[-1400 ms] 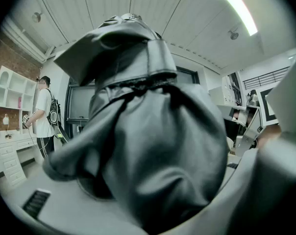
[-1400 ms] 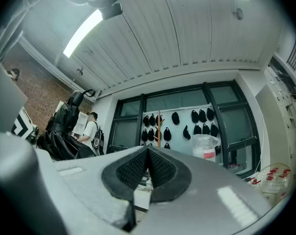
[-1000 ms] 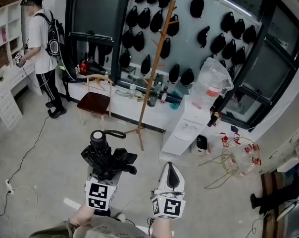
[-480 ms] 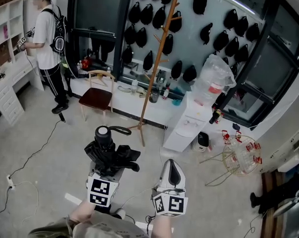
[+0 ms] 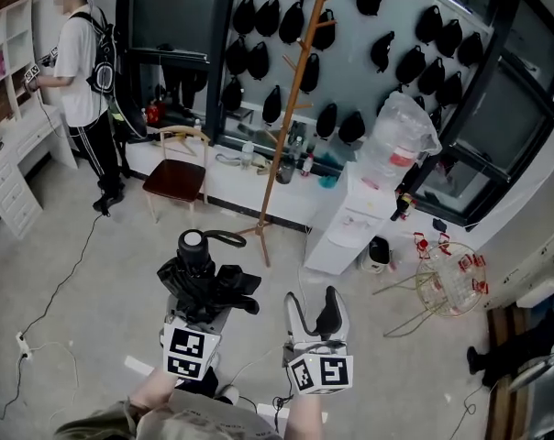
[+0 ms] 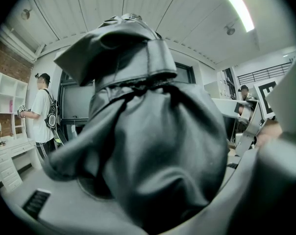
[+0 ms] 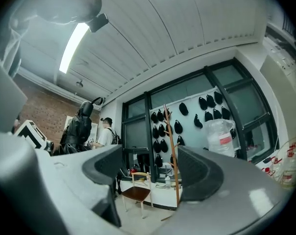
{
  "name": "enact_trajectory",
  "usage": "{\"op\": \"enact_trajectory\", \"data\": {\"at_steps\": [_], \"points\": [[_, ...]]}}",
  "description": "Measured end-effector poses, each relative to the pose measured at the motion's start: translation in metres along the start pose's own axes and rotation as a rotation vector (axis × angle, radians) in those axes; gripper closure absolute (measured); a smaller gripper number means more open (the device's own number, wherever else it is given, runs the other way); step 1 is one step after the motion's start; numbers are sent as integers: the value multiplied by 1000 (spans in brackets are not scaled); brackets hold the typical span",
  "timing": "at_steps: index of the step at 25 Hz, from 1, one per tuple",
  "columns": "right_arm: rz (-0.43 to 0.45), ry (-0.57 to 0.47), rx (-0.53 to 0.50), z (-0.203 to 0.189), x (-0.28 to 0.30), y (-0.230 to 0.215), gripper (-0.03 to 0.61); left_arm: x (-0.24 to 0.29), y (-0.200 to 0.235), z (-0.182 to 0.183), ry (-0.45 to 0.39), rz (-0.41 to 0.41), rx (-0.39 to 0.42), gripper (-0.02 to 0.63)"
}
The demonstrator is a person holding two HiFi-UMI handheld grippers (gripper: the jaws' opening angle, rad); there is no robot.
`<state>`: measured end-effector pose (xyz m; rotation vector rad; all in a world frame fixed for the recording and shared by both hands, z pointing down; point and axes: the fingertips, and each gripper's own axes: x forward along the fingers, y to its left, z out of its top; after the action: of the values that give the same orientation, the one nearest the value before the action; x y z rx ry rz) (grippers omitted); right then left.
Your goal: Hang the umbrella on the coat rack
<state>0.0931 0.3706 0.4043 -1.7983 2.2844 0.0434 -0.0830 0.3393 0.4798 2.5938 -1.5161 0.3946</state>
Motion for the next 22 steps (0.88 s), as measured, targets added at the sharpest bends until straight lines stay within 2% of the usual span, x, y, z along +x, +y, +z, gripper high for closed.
{"op": "enact_trajectory", "data": {"at_steps": [7, 11, 22], "points": [[-32, 15, -17, -13, 46, -5, 234, 46, 35, -3, 21, -24, 16, 314], [-49, 12, -29, -16, 84, -5, 234, 77, 60, 10, 21, -52, 7, 314], [-95, -8, -28, -18, 168, 0, 234, 146, 119, 42, 14, -141, 45, 314]]}}
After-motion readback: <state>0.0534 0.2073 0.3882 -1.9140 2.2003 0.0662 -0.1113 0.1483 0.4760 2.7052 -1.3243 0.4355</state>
